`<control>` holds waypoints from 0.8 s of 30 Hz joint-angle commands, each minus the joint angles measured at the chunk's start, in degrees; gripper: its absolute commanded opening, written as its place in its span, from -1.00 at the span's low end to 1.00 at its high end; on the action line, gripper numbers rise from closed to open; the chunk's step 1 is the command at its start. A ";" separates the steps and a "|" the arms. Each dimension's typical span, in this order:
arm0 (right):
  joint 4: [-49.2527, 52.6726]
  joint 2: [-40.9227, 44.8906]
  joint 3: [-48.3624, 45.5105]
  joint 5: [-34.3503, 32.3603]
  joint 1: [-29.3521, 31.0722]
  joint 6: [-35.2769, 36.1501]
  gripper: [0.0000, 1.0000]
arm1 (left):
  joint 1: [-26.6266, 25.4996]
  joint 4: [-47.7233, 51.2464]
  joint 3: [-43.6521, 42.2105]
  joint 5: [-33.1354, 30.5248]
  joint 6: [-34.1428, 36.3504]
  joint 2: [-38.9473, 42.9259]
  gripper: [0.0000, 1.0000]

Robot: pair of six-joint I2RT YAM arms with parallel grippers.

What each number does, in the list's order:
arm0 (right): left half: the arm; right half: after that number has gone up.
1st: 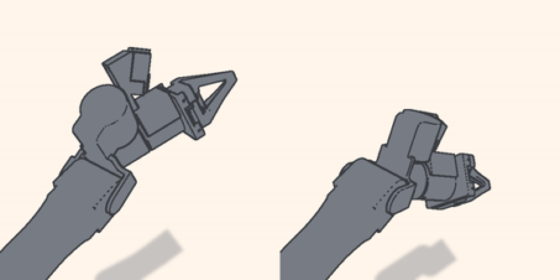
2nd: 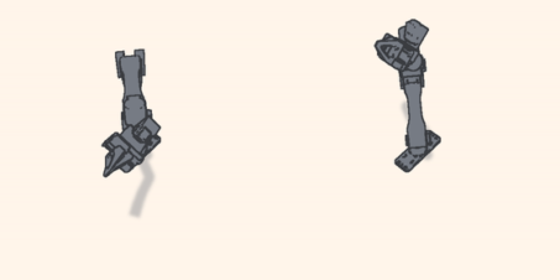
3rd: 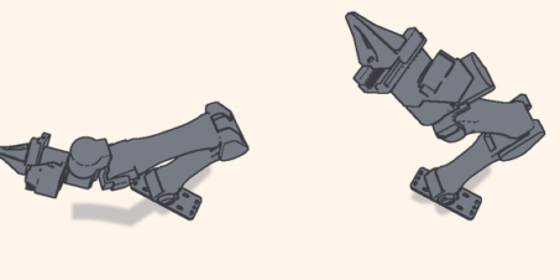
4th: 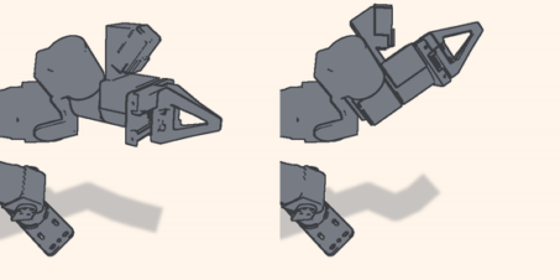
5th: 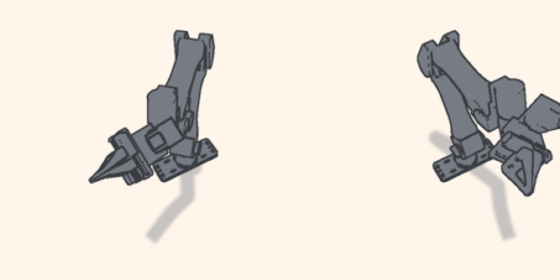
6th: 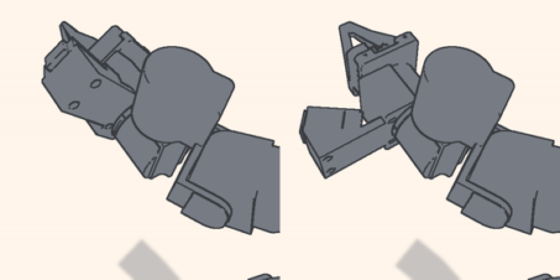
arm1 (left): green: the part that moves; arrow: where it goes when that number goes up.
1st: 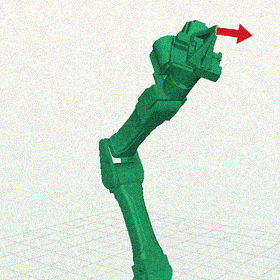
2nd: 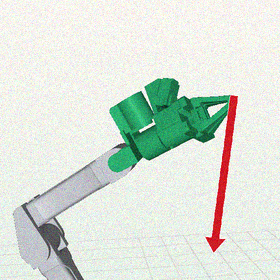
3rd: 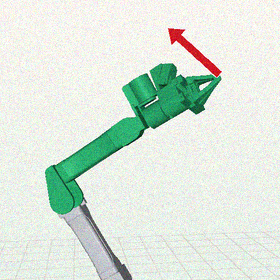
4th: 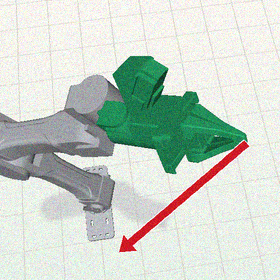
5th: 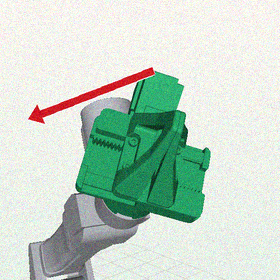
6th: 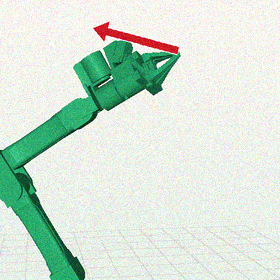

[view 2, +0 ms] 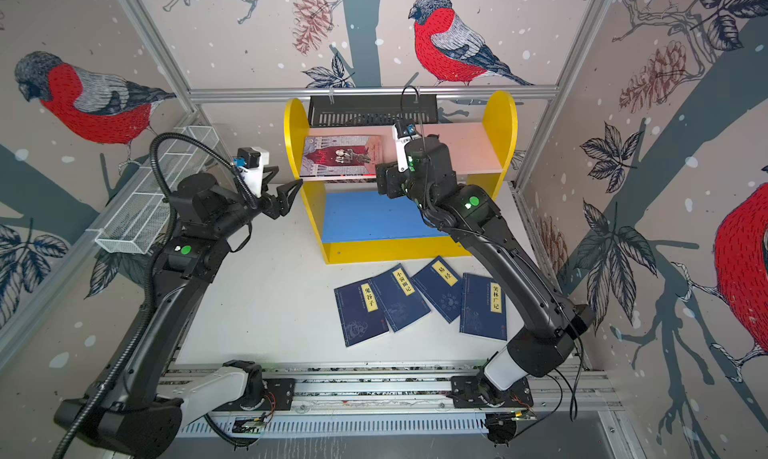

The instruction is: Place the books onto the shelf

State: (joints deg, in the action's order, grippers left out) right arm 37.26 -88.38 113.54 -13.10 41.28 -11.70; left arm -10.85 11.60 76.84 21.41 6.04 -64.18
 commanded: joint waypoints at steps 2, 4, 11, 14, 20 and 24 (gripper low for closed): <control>-2.66 4.13 -2.81 8.03 -1.29 -3.69 0.67 | 0.06 6.35 0.06 2.95 -7.10 2.48 0.50; -3.58 7.54 -6.70 10.71 -1.20 -4.43 0.65 | 0.12 8.17 -1.68 5.13 -10.46 4.25 0.50; -10.83 26.56 -31.87 17.32 0.88 -11.25 0.59 | 0.13 9.79 -13.38 10.31 -24.05 8.98 0.49; -13.09 34.15 -43.38 18.31 2.14 -15.86 0.54 | 0.13 9.42 -18.02 10.33 -25.84 9.59 0.47; -10.98 40.57 -51.49 11.38 5.56 -20.88 0.40 | 0.13 6.09 -25.26 10.26 -30.83 10.97 0.46; -8.47 40.02 -50.44 8.49 6.46 -21.07 0.34 | 0.22 4.95 -29.47 11.05 -33.65 11.90 0.47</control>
State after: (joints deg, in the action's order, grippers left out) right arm 28.29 -48.05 62.46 -1.23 47.48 -31.55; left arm -10.74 19.18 49.10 30.57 -24.21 -52.66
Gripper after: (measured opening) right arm 0.665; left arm 0.738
